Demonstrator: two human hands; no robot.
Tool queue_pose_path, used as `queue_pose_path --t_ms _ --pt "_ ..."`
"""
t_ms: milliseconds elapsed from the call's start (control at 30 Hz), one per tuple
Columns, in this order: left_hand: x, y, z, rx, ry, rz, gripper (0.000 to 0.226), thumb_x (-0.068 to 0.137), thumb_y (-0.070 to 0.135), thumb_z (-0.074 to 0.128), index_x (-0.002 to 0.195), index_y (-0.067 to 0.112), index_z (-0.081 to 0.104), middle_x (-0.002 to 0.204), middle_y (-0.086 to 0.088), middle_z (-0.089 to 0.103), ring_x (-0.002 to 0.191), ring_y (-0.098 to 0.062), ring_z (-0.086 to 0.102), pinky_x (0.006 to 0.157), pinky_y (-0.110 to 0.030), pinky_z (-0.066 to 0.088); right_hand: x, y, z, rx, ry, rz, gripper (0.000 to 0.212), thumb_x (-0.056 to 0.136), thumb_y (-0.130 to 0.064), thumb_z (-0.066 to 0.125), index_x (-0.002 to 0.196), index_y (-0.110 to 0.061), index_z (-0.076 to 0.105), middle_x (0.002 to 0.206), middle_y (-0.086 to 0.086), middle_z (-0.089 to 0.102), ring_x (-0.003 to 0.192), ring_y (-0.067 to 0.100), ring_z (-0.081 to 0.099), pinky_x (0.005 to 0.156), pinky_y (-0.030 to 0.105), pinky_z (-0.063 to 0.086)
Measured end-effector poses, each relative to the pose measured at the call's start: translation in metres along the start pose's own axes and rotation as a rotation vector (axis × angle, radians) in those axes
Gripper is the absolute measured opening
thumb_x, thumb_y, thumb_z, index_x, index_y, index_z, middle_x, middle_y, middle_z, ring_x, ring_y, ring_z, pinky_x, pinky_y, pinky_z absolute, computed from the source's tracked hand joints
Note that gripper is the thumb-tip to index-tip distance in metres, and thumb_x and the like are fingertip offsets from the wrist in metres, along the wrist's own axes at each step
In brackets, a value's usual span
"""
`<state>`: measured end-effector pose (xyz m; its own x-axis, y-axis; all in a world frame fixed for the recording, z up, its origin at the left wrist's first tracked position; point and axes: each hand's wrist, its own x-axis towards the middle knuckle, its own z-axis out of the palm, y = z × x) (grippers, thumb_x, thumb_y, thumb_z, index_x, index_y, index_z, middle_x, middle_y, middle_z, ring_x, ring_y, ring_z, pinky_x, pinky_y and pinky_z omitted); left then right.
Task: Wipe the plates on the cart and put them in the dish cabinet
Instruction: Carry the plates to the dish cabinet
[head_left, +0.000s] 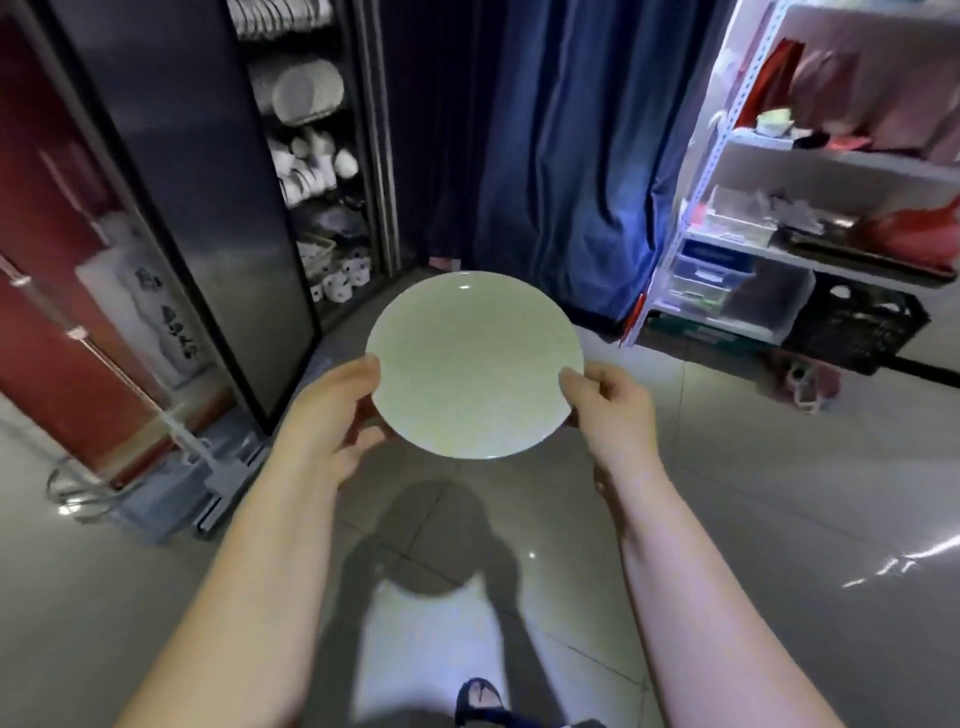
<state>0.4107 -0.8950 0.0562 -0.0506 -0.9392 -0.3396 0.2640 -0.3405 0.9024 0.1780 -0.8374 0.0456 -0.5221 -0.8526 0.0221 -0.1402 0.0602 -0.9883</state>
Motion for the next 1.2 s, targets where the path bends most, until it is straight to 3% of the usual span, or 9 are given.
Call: queue_pose_path --t_ms 133,200,300,400,600,833,933,1100,1200 --pt "0.104 0.059 0.026 -0.021 0.060 0.069 0.036 0.102 0.025 0.047 0.132 0.006 0.055 0.134 -0.024 0.054 0.083 -0.025 0.058 0.043 -0.020 0.049 0.128 -0.028 0.052 0.038 -0.096 -0.043 0.040 0.078 -0.035 0.063 0.082 0.005 0.059 0.069 0.013 0.051 0.065 0.020 0.051 0.068 0.043 0.056" --pt "0.154 0.084 0.034 -0.042 0.103 0.093 0.033 0.100 0.025 0.051 0.128 0.009 0.059 0.121 -0.012 0.066 0.088 -0.020 0.066 0.056 -0.028 0.055 0.185 -0.040 0.079 0.049 -0.126 -0.047 0.034 0.080 -0.033 0.063 0.080 0.001 0.060 0.070 0.019 0.051 0.067 0.021 0.052 0.077 0.052 0.057" --pt "0.232 0.120 0.045 -0.062 0.117 0.127 0.030 0.100 0.027 0.052 0.123 0.010 0.061 0.111 -0.007 0.070 0.097 -0.023 0.068 0.076 -0.040 0.057 0.270 -0.051 0.124 0.029 -0.152 -0.063 0.053 0.073 -0.042 0.062 0.085 0.010 0.057 0.081 0.034 0.054 0.069 0.026 0.052 0.077 0.065 0.051" --pt "0.321 0.161 0.053 -0.065 0.116 0.147 0.020 0.100 0.027 0.052 0.108 0.013 0.064 0.092 -0.001 0.070 0.084 -0.018 0.067 0.074 -0.040 0.057 0.351 -0.065 0.174 0.039 -0.168 -0.069 0.051 0.078 -0.037 0.063 0.084 0.013 0.054 0.083 0.035 0.054 0.069 0.027 0.054 0.074 0.063 0.053" --pt "0.519 0.236 0.044 -0.059 0.073 0.129 0.016 0.099 0.029 0.054 0.102 0.017 0.064 0.095 -0.005 0.057 0.072 -0.015 0.049 0.057 -0.032 0.056 0.509 -0.081 0.288 0.081 -0.147 -0.012 0.019 0.093 -0.017 0.062 0.090 0.001 0.066 0.091 0.021 0.069 0.085 0.035 0.070 0.073 0.037 0.061" --pt "0.717 0.314 0.039 -0.069 0.115 0.075 0.016 0.098 0.028 0.056 0.108 0.018 0.062 0.095 0.000 0.063 0.083 -0.016 0.057 0.053 -0.031 0.052 0.673 -0.103 0.409 0.067 -0.146 0.043 0.010 0.094 -0.018 0.062 0.091 -0.013 0.069 0.091 0.008 0.073 0.088 0.025 0.071 0.079 0.036 0.060" --pt "0.793 0.338 0.032 -0.083 0.157 0.065 0.017 0.097 0.026 0.056 0.111 0.018 0.063 0.098 -0.002 0.064 0.090 -0.019 0.057 0.066 -0.037 0.055 0.741 -0.105 0.460 0.047 -0.171 0.044 0.007 0.093 -0.019 0.062 0.093 -0.018 0.069 0.091 0.005 0.073 0.089 0.022 0.070 0.079 0.036 0.060" --pt "0.919 0.372 0.018 -0.072 0.246 0.063 0.018 0.100 0.024 0.053 0.112 0.013 0.060 0.084 -0.003 0.061 0.070 -0.015 0.053 0.064 -0.036 0.052 0.860 -0.096 0.555 0.021 -0.262 0.027 0.008 0.094 -0.020 0.061 0.091 -0.018 0.068 0.090 0.009 0.071 0.084 0.025 0.068 0.063 0.026 0.056" --pt "0.994 0.398 0.007 -0.072 0.302 0.090 0.022 0.100 0.020 0.052 0.120 0.013 0.057 0.088 -0.002 0.065 0.074 -0.017 0.059 0.059 -0.033 0.049 0.938 -0.094 0.618 0.023 -0.351 0.025 0.011 0.093 -0.021 0.062 0.099 -0.015 0.069 0.096 0.016 0.069 0.091 0.033 0.067 0.079 0.043 0.060"
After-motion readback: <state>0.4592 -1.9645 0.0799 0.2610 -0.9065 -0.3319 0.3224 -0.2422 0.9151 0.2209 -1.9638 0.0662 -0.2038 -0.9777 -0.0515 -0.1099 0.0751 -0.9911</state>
